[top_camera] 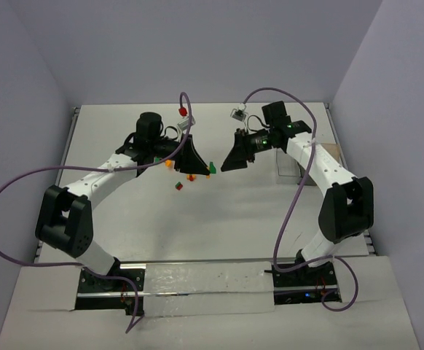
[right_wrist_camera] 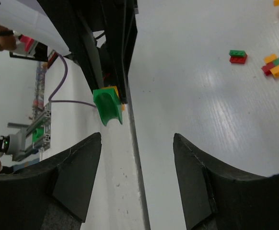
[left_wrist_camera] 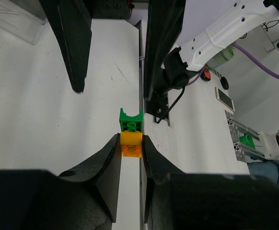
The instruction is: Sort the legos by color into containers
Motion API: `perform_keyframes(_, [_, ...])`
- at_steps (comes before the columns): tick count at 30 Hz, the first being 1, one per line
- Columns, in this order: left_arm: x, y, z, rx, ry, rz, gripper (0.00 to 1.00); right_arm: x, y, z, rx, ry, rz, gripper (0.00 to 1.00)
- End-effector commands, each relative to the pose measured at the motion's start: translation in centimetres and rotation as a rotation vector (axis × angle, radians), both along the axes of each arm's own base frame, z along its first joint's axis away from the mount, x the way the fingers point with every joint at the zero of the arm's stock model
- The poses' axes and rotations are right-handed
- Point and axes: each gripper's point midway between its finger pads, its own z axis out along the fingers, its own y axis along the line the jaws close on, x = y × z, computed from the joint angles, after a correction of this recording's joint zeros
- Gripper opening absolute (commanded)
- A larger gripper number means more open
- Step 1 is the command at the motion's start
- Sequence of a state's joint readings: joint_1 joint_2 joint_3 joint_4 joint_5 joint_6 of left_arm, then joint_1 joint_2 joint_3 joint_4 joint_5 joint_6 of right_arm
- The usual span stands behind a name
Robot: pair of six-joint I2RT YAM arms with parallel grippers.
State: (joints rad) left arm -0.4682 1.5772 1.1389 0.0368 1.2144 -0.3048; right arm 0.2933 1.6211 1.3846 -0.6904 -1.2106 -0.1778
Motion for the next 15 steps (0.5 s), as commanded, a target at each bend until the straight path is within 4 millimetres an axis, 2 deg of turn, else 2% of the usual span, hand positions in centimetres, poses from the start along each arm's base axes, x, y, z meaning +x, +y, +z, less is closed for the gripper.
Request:
perform_keyframes(1, [-0.9,-0.4,1.4,-0.047,-0.046,-0.051,0.00,-1.2,1.6,2.7,0.031,-0.137,0.058,0.69])
perform_keyframes(6, [-0.9,-0.5,1.2,-0.039,-0.041,-0.052,0.00,-1.9,2.9,3.2,0.035,-0.163,0.094,0.68])
perform_keyframes(9, [-1.0,-0.5,1.1,-0.039,-0.041,-0.055,0.00,-1.9,3.2,3.4,0.037,-0.173,0.099,0.62])
perform_keyframes(10, [-1.1,-0.5,1.1,-0.040,-0.041,-0.056,0.00,-1.9,3.2,3.4,0.039,-0.178,0.100,0.58])
perform_keyframes(12, [-1.1,-0.5,1.0,-0.039,-0.040,-0.058,0.00,-1.9,3.2,3.5,0.040,-0.185,0.098,0.41])
perform_keyframes(15, [-1.0,-0.5,0.7,-0.033,-0.034,-0.057,0.00,-2.0,3.2,3.4,0.038,-0.193,0.093,0.27])
